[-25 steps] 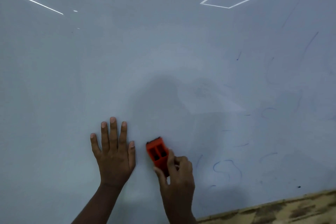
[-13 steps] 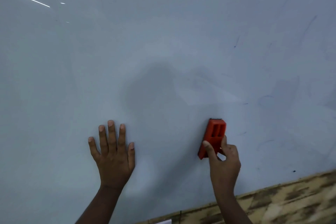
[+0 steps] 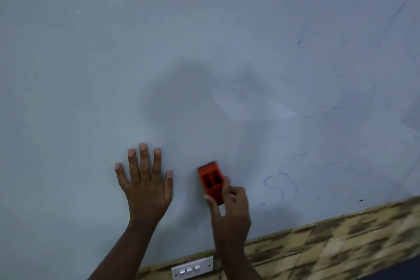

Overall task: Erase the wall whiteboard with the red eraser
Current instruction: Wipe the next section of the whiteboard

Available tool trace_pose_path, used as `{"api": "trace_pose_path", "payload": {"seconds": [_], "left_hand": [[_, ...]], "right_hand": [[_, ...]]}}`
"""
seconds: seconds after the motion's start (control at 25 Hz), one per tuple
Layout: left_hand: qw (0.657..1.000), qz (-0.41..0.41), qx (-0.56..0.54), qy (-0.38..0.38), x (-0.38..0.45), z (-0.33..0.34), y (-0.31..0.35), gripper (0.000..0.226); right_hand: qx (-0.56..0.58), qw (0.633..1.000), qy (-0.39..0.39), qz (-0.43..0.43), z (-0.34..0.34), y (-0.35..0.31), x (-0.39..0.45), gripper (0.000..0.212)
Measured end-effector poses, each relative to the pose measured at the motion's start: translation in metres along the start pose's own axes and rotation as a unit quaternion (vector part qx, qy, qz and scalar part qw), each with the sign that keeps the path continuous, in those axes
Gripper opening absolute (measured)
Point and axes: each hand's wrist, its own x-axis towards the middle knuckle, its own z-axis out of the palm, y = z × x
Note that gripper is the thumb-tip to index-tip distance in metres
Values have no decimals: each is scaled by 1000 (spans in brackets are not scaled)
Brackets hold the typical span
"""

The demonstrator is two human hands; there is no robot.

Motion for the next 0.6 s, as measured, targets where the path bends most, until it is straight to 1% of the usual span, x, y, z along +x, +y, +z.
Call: {"api": "trace_pose_path", "payload": {"seconds": [0.12, 0.16, 0.2, 0.24, 0.28, 0.32, 0.36, 0.4, 0.44, 0.48, 0.52, 0.6], "left_hand": [[1000, 11, 8, -4, -7, 2, -2, 72], [1000, 12, 9, -4, -10, 2, -3, 72], [1000, 11, 8, -3, -12, 3, -3, 73], [1000, 9, 5, -3, -14, 3, -2, 73], [1000, 8, 3, -3, -16, 4, -2, 72], [1000, 10, 4, -2, -18, 5, -2, 72], [1000, 13, 6, -1, -19, 6, -2, 71], [1000, 14, 7, -1, -21, 6, -2, 71], [1000, 13, 7, 0, -21, 7, -2, 71], [1000, 12, 8, 0, -22, 8, -3, 70], [1000, 11, 10, 0, -23, 8, -3, 70], [1000, 11, 11, -1, -24, 8, -2, 70]], "right_hand": [[-55, 994, -26, -88, 9, 13, -22, 58], [-65, 993, -26, -100, 7, 16, -20, 57], [-65, 994, -23, -90, 3, 17, -15, 58], [-52, 997, -8, -53, -2, 18, -9, 59], [-15, 1000, 14, 15, -8, 21, 0, 63], [39, 994, 43, 97, -15, 27, 8, 69], [95, 977, 74, 174, -20, 37, 16, 74], [136, 958, 101, 232, -24, 48, 21, 77], [159, 942, 119, 270, -27, 58, 23, 74], [163, 934, 124, 291, -28, 68, 21, 68], [159, 930, 124, 308, -27, 74, 14, 63], [171, 918, 110, 341, -20, 82, -6, 60]]}}
